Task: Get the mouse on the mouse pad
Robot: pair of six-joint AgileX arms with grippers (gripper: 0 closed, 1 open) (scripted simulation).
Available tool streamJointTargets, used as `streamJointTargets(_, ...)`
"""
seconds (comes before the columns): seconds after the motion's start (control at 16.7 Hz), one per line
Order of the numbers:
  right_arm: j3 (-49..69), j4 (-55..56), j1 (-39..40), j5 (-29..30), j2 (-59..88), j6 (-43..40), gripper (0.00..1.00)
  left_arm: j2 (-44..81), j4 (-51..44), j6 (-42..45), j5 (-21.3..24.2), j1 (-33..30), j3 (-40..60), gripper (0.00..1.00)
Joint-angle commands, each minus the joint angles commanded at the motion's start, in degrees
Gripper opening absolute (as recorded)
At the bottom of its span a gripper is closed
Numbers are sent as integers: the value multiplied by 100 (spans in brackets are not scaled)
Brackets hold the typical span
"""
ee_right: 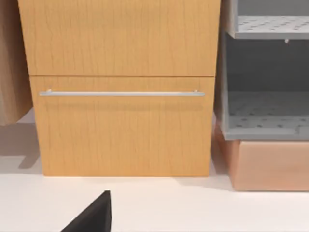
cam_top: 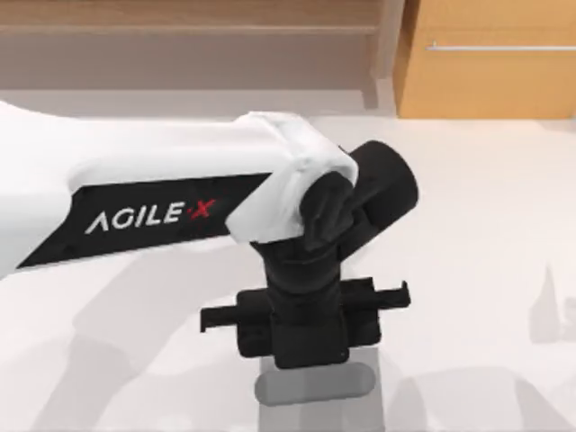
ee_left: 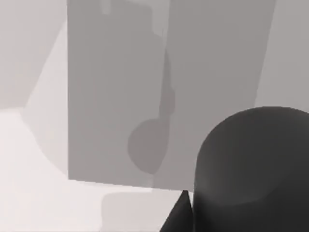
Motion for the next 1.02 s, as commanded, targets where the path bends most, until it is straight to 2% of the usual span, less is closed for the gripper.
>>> streamJointTargets(0.36,0,0,0,0,0,0,100,155,240,-246,-135,-554,-207,0)
streamJointTargets(0.66,0,0,0,0,0,0,100,208,248,-265,-154,-614,-260,0)
streamJointTargets(1.02,0,0,0,0,0,0,100,208,248,-265,-154,-614,-260,45)
